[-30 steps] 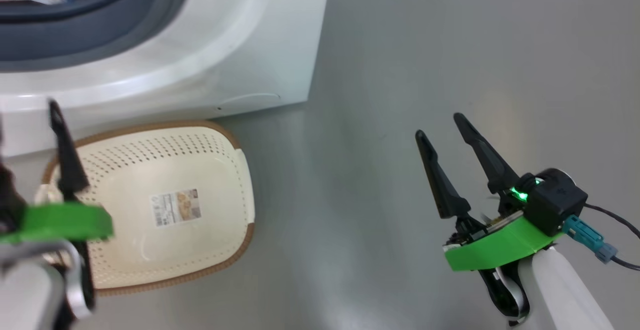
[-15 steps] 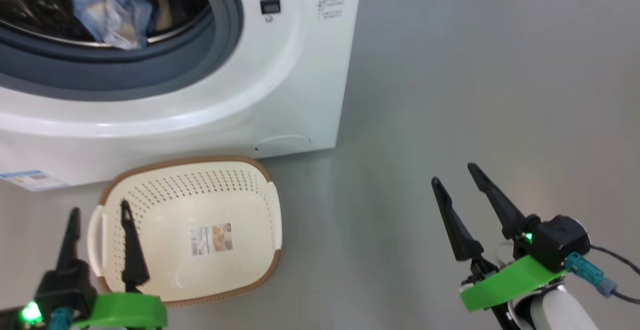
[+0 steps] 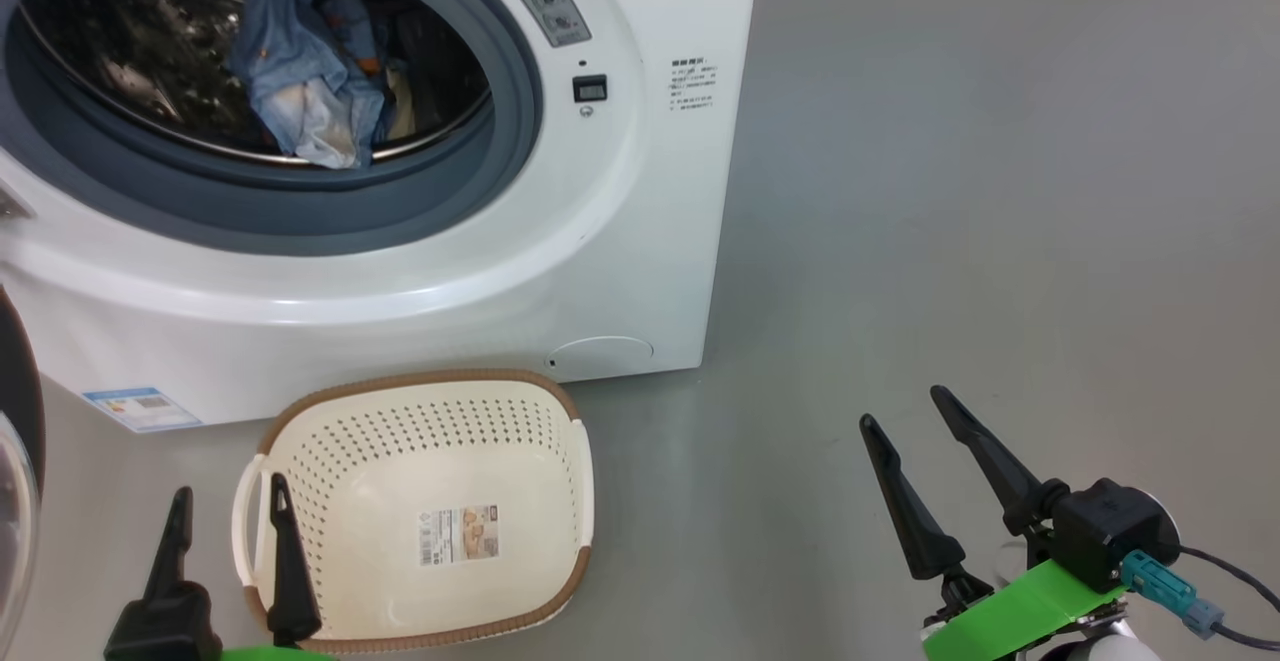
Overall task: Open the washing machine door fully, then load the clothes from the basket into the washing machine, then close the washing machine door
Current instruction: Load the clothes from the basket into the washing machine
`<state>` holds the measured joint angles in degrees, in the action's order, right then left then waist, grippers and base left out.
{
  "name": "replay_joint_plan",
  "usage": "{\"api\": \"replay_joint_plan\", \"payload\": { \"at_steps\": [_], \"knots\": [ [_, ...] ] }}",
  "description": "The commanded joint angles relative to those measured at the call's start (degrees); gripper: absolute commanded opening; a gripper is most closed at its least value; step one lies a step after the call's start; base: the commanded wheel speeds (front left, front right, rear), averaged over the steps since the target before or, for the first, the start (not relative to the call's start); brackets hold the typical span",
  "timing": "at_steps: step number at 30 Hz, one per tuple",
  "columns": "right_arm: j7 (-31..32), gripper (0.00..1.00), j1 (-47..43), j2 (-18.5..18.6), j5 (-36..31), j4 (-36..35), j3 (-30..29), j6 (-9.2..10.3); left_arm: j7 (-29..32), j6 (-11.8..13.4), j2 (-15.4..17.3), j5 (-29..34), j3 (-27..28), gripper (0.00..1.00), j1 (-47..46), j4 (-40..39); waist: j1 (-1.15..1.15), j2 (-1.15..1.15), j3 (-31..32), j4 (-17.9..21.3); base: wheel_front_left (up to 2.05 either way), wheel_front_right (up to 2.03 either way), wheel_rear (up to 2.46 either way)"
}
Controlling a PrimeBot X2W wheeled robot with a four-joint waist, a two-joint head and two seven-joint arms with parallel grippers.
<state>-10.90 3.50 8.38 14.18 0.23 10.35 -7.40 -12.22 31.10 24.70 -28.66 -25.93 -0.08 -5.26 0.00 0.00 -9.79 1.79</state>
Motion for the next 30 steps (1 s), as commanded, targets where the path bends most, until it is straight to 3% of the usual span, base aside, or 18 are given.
{"api": "replay_joint_plan", "payload": {
  "at_steps": [1,30],
  "knots": [
    [0.18,1.00,-0.30,-0.06,-0.36,-1.73,1.16,-0.09,-0.24,0.61,1.41,-0.62,1.99,1.00,-0.75,-1.10,0.00,0.00,0.50,0.05,0.00,0.00,0.00],
    [0.92,1.00,-0.31,-0.39,-0.39,-3.00,1.03,-0.09,0.41,0.43,0.63,-1.73,1.24,1.00,-1.71,-0.30,0.00,0.00,-0.35,0.64,0.00,0.00,0.00]
  ]
}}
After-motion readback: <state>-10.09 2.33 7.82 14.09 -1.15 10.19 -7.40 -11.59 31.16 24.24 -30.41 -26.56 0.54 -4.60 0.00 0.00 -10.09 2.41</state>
